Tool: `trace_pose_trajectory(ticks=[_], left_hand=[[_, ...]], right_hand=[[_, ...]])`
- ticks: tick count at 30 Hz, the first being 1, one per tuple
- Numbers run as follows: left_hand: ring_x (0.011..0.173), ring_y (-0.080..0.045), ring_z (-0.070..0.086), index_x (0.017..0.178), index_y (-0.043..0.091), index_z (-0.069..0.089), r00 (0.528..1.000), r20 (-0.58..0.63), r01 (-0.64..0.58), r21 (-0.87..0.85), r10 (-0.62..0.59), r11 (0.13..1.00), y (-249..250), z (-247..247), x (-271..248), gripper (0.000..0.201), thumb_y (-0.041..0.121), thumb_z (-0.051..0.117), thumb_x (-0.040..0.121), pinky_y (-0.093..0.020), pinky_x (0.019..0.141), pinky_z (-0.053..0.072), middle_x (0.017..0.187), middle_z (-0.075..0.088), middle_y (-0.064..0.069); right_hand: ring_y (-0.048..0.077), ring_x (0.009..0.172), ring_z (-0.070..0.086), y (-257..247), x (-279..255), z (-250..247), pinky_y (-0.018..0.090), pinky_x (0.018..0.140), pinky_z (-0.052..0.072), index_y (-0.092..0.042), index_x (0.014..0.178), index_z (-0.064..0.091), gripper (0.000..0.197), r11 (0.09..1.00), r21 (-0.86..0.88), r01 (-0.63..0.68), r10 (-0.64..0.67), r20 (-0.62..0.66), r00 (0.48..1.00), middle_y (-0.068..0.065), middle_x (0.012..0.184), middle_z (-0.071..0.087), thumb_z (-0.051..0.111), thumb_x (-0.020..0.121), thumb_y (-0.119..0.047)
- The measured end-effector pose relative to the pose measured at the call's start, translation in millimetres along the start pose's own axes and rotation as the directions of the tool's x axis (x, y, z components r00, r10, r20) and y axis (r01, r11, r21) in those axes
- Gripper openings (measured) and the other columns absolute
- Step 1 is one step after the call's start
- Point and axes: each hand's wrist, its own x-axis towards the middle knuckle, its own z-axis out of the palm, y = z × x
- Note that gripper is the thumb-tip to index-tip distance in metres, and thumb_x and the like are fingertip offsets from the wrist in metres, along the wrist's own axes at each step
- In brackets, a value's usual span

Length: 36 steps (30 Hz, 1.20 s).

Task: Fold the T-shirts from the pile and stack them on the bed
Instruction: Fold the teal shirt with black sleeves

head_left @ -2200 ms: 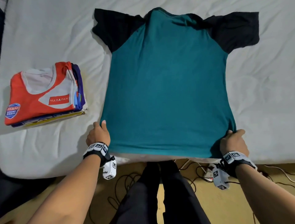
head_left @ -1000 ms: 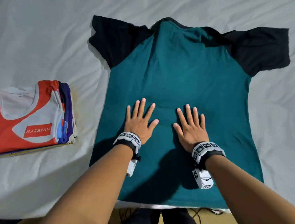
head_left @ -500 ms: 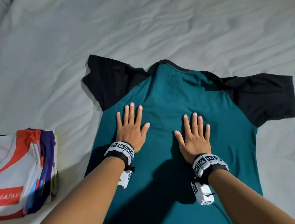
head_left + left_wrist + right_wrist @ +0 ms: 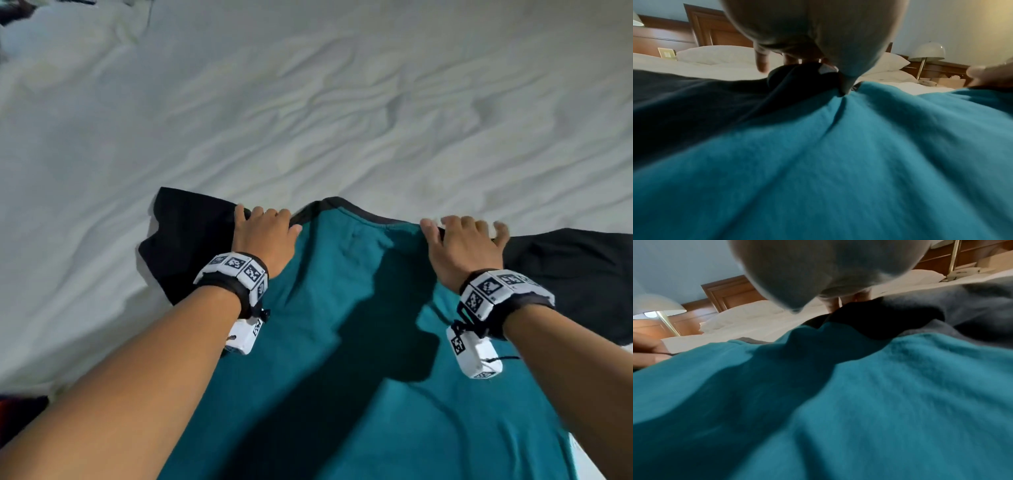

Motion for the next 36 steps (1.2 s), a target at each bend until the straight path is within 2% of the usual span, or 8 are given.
trace_pose_trajectory(ticks=[4,9,11,16,22,26,30,36], left_hand=[[0.085,-0.037,0.064,0.102,0.017,0.054,0.993,-0.078,0.072,-0.135,-0.084,0.988,-20.7,-6.7,10.9,0.029,0.035,0.032,0.108,-0.045,0.087,0.031,0.085,0.069,-0.012],[0.073,-0.036,0.063,0.102,0.018,0.047,0.983,-0.154,0.095,-0.02,-0.097,0.995,-45.9,-9.4,17.9,0.024,0.033,0.03,0.11,-0.045,0.085,0.032,0.078,0.07,-0.013],[0.077,-0.034,0.062,0.101,0.019,0.045,0.985,-0.123,0.112,-0.056,-0.118,0.992,-49.3,-8.9,24.2,0.02,0.031,0.032,0.109,-0.047,0.088,0.031,0.086,0.07,-0.009],[0.098,-0.027,0.064,0.113,0.028,0.056,1.0,0.004,0.025,-0.101,-0.025,0.995,-32.5,-11.8,41.9,0.032,0.053,0.039,0.103,-0.047,0.097,0.028,0.102,0.069,0.004],[0.088,-0.034,0.061,0.103,0.021,0.05,0.977,-0.157,0.102,-0.254,-0.145,0.962,-22.4,-14.7,59.3,0.013,0.031,0.043,0.106,-0.046,0.093,0.033,0.082,0.064,-0.004],[0.086,-0.035,0.062,0.105,0.019,0.049,0.979,-0.145,0.109,-0.212,-0.142,0.971,-19.4,-3.7,56.0,0.017,0.033,0.039,0.108,-0.045,0.088,0.031,0.079,0.062,-0.003],[0.115,-0.036,0.05,0.125,0.017,0.053,0.957,-0.255,0.135,-0.024,-0.137,0.991,2.5,-4.4,45.9,0.027,0.031,0.049,0.102,-0.053,0.097,0.035,0.121,0.059,-0.012],[0.11,-0.036,0.053,0.116,0.017,0.065,0.877,-0.301,-0.402,-0.034,0.374,0.915,114.9,8.5,6.4,0.027,0.022,0.059,0.09,-0.049,0.087,0.042,0.122,0.058,-0.011]], right_hand=[[0.03,0.112,0.05,2.1,17.7,-10.7,0.05,0.104,0.021,-0.022,0.096,0.061,0.052,0.994,-0.109,-0.01,0.031,0.186,0.982,0.002,0.092,0.06,0.034,0.098,-0.067],[0.033,0.111,0.055,5.2,29.3,-14.9,0.04,0.098,0.034,-0.019,0.102,0.064,0.012,0.944,0.331,0.007,-0.026,0.055,0.998,0.006,0.094,0.062,0.058,0.1,-0.029],[0.035,0.107,0.06,5.7,32.0,-13.8,0.037,0.092,0.043,-0.02,0.106,0.065,0.01,0.89,0.456,0.005,-0.029,0.047,0.998,0.009,0.1,0.069,0.059,0.099,-0.025],[0.027,0.099,0.054,-8.2,41.6,-8.4,0.043,0.094,0.026,-0.029,0.095,0.066,0.047,0.961,0.265,-0.077,0.018,0.22,0.975,-0.005,0.095,0.065,0.051,0.089,-0.073],[0.025,0.092,0.057,-22.1,53.1,-11.9,0.029,0.078,0.038,-0.02,0.1,0.06,0.008,0.808,0.589,0.024,0.0,-0.041,0.999,0.002,0.094,0.063,0.066,0.096,-0.023],[0.03,0.091,0.059,-14.4,56.6,-1.1,0.039,0.084,0.046,-0.027,0.098,0.057,0.011,0.877,0.481,0.023,-0.02,-0.012,1.0,0.0,0.093,0.065,0.065,0.095,-0.033],[0.024,0.088,0.047,-5.0,55.4,5.8,0.04,0.093,0.033,-0.028,0.1,0.056,0.025,0.946,0.324,-0.004,0.002,0.009,1.0,-0.005,0.094,0.06,0.058,0.096,-0.053],[0.031,0.095,0.054,26.1,49.7,-7.6,0.043,0.093,0.026,-0.021,0.098,0.063,0.042,0.949,0.314,0.016,-0.013,-0.013,1.0,0.001,0.092,0.067,0.025,0.105,-0.039]])
